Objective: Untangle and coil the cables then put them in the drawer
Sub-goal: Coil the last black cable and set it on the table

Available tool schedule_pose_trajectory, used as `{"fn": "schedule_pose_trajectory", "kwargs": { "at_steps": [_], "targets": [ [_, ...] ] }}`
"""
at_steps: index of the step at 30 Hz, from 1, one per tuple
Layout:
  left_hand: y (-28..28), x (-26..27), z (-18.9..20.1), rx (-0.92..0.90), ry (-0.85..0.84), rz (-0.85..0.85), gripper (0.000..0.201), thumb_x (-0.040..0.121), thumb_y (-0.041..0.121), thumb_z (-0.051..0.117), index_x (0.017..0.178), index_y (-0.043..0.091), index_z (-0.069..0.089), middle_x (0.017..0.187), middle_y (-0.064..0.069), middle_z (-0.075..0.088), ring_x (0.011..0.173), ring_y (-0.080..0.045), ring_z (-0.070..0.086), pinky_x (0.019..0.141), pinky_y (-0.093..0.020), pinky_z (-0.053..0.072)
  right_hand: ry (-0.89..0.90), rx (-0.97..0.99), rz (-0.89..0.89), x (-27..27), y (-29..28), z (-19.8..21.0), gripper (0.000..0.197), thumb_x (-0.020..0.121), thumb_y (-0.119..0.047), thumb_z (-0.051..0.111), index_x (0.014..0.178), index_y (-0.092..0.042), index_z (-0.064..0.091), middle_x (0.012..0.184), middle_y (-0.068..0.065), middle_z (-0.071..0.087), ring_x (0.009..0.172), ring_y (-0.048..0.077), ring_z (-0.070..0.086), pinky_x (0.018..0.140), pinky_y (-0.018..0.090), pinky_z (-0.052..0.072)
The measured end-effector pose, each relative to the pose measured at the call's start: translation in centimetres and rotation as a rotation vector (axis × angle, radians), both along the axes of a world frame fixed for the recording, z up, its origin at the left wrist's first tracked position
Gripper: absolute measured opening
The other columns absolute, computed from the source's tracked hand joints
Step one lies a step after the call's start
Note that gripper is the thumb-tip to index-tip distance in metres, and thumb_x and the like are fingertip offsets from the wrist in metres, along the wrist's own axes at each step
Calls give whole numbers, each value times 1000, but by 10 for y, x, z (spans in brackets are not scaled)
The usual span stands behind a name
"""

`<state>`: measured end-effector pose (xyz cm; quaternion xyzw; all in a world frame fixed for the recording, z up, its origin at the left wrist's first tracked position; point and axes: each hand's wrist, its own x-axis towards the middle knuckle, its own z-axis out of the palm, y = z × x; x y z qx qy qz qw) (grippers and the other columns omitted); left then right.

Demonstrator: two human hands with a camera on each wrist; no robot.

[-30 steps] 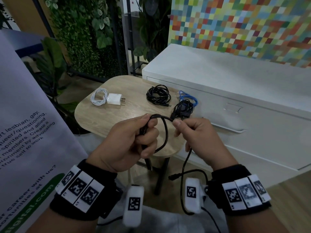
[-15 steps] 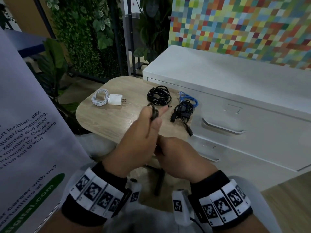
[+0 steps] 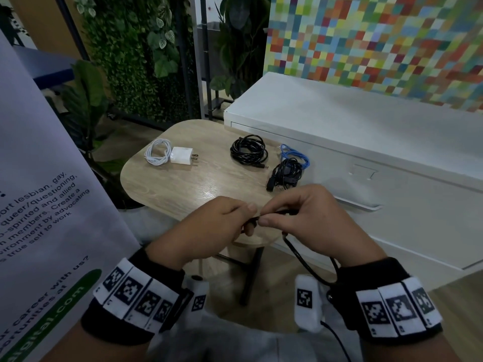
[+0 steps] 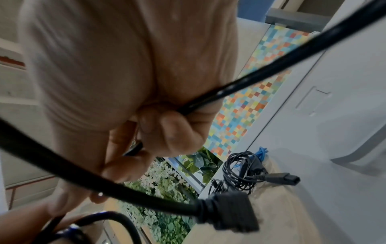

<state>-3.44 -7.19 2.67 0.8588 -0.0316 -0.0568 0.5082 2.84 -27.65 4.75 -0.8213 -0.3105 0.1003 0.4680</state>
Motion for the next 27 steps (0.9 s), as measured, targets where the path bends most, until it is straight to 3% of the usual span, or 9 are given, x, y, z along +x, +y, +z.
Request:
{"fn": "schedule_pose_trajectory", "kwargs": {
  "at_steps": [2,6,10,12,16,20,22,24,27],
  "targets": [
    [4,-1,2,-123,20,-10,44,101,47,54,68,20,65,61,2,48,55,-11,38,58,-30,31,80,94,2,4,-5,-2,8,79,-16,87,83,-22,84,72,-1,74,66,8,67,63,23,53],
    [13,-2,4,-343,59,-1,26,96,38,68,72,28,65,59,8,39,51,-8,29,50,-25,26,258,227,-70,13,-18,-6,13,86,-4,79,91,-15,83,64,16,49,41,4,38,41,18,30],
    [12,-3,5,-467,129,-68,22,93,29,64,75,17,60,57,2,33,48,-9,24,45,-21,26,174,223,-76,12,-13,-12,14,88,-6,78,93,-17,84,65,19,62,52,8,54,53,21,47],
    [12,-2,5,-559,164,-58,29,95,29,57,66,21,56,55,1,28,45,-10,20,42,-21,23,123,200,-100,13,-9,-18,11,89,-14,78,91,-23,84,69,8,72,62,13,64,65,28,56],
    [13,-3,9,-776,217,53,36,92,41,58,65,20,52,49,4,25,38,-8,18,42,-26,15,70,127,-136,13,-7,-23,14,96,-26,71,88,-20,81,58,6,63,51,8,50,56,16,42],
    [16,1,14,-963,154,215,32,93,41,57,70,18,53,47,7,23,35,-5,18,42,-25,14,357,358,-187,15,-10,-30,19,100,-13,63,88,-9,77,51,5,43,41,12,32,41,22,33],
    [18,3,14,-942,102,235,24,94,31,61,78,15,55,49,7,24,38,-5,19,43,-23,17,527,570,-185,16,-10,-27,17,97,-7,62,86,-6,74,53,5,43,41,13,35,43,27,47],
    [17,2,12,-901,68,235,13,93,19,62,85,11,55,51,5,31,39,-6,23,44,-21,24,678,745,-151,16,-9,-22,14,93,-8,58,93,-2,71,60,7,54,42,13,47,56,37,62],
    [11,2,8,-815,37,299,17,100,17,53,96,5,63,58,-2,55,40,-10,40,45,-21,36,764,873,-119,14,-12,-16,23,92,-16,55,104,-2,69,68,6,61,32,4,36,40,23,52]
  ]
}}
